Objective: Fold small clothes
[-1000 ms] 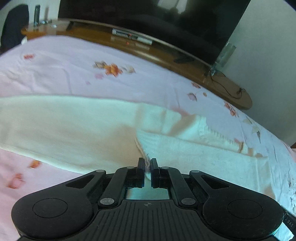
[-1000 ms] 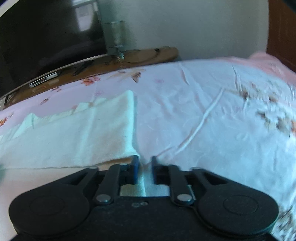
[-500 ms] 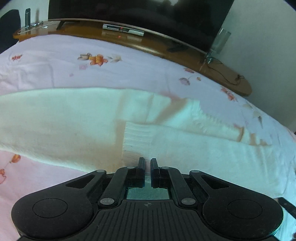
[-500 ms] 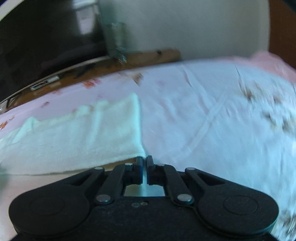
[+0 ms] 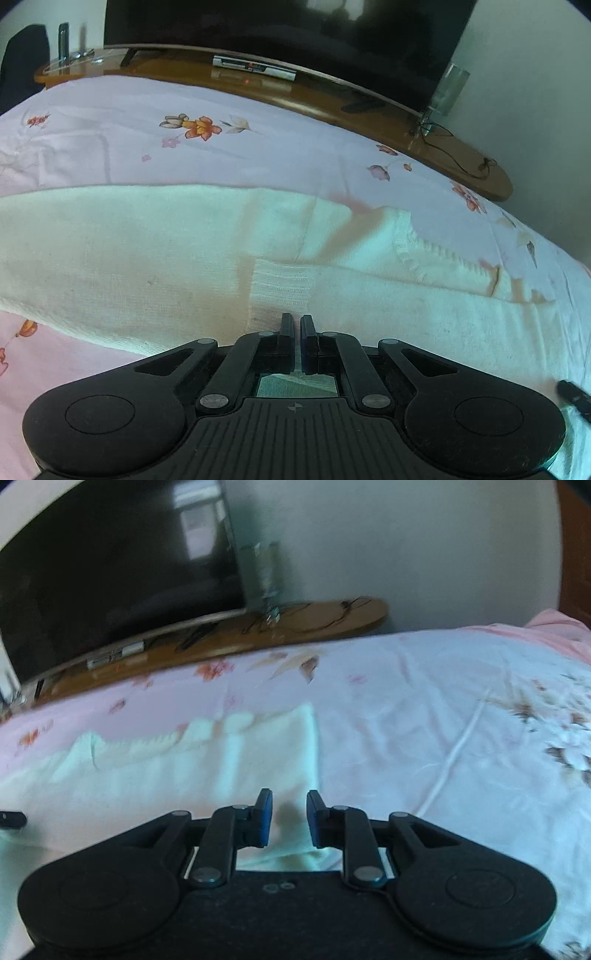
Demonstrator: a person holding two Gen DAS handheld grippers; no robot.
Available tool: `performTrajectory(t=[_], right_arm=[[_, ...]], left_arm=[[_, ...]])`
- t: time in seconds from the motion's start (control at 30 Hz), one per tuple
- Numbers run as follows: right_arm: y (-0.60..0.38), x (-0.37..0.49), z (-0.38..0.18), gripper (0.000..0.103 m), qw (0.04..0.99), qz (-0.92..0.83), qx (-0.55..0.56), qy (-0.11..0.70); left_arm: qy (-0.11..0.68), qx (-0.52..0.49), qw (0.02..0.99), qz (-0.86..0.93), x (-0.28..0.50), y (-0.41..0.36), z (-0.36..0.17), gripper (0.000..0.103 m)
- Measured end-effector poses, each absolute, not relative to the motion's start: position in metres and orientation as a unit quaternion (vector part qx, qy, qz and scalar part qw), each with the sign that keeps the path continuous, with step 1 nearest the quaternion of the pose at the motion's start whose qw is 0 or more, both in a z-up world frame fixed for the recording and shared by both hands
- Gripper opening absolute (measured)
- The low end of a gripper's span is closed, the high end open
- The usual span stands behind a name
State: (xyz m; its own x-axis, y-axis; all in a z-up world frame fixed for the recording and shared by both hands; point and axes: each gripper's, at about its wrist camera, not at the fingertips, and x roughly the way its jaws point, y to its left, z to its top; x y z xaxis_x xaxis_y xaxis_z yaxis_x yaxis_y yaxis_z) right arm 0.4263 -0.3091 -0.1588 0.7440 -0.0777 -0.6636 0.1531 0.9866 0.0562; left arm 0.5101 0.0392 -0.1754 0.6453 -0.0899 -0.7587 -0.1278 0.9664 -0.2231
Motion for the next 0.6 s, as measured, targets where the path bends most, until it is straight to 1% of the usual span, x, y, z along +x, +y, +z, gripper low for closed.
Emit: performTrajectory(t=[0.03,0.07,0.17,0.23,0.3,0.33,0.43,0.5,0.6], right_arm=[[-0.308,0.429,-0.167,0.019,0.928,-0.065,0.04,0.364],[-0.308,0.426,-0.17,0.017,0.932,-0.063,0.029,0.355],[-0.305,0.426,-0.161,0.018,0.928,-0.068,0.032,0.365],[-0.3,0.421,-0.149,0.022,0.934,-0.054,0.041,0.35],[-0.285,0.423,-0.142,0.025,0.94,-0.032,0.031,0.339],[-0.278,0.427,-0.141,0.029,0.94,-0.024,0.027,0.339],[-0.257,0.442,-0.146,0.03,0.937,-0.006,0.016,0.349],[-0.249,0.453,-0.161,0.03,0.918,-0.01,0.001,0.396],[-0.242,0.441,-0.156,0.034,0.924,0.003,0.016,0.382]], left_arm=[[0.422,-0.127,0.898,0.01,0.51,0.039,-0.175,0.004],[0.426,-0.128,0.896,0.012,0.51,0.039,-0.173,0.004],[0.428,-0.136,0.894,0.012,0.502,0.04,-0.164,0.004],[0.421,-0.118,0.899,0.015,0.498,0.038,-0.162,0.004],[0.434,-0.115,0.894,0.016,0.502,0.04,-0.17,0.004],[0.432,-0.119,0.894,0.017,0.503,0.042,-0.171,0.004],[0.437,-0.132,0.89,0.017,0.502,0.045,-0.167,0.004],[0.437,-0.141,0.888,0.016,0.493,0.05,-0.161,0.004],[0.435,-0.151,0.887,0.025,0.477,0.064,-0.156,0.004]])
